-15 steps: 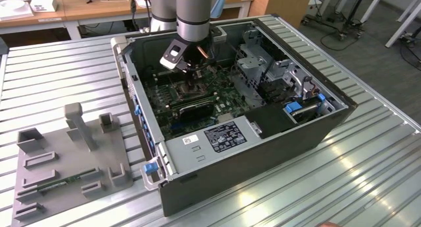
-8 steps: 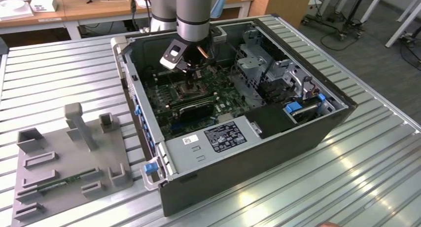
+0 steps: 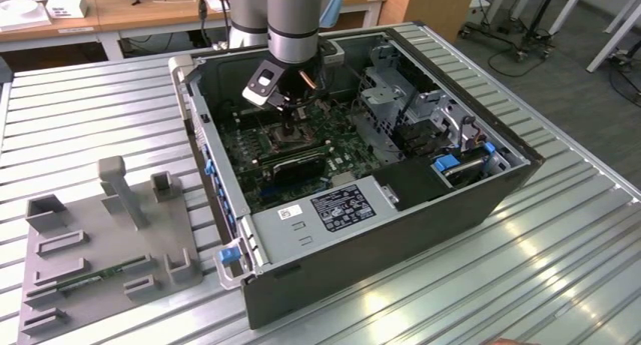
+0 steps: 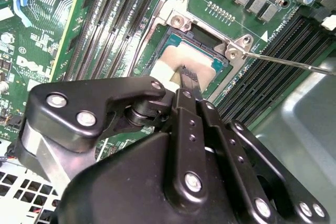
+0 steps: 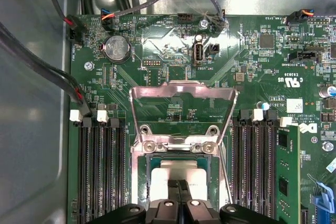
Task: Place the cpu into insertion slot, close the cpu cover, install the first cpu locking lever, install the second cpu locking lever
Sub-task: 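Place the cpu into insertion slot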
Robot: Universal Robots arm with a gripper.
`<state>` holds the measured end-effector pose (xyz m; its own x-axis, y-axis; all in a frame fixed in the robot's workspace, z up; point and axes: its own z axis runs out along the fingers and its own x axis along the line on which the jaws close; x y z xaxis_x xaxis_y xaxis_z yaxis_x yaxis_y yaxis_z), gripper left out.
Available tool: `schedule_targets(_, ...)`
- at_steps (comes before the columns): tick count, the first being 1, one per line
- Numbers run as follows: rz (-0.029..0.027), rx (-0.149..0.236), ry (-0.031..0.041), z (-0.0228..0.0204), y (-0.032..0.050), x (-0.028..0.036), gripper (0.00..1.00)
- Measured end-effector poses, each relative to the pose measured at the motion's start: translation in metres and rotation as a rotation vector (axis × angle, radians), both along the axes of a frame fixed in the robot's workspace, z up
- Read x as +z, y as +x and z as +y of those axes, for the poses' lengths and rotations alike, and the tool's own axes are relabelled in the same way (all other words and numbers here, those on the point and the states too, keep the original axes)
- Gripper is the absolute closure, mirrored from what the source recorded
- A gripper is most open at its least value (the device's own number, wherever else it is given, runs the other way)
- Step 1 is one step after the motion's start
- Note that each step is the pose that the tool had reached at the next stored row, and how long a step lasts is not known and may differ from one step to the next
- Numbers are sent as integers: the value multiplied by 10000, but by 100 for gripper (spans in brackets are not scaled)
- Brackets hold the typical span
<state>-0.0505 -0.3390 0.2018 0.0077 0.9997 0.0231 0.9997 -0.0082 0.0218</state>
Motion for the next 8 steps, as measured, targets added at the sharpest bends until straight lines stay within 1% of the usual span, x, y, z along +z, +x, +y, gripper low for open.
schedule_targets(3, -2, 1, 3, 1, -8, -10, 89)
schedule_targets(6, 10, 0, -14, -2, -14, -30, 89)
schedule_targets(8, 8, 1, -13, -2, -14, -42, 89)
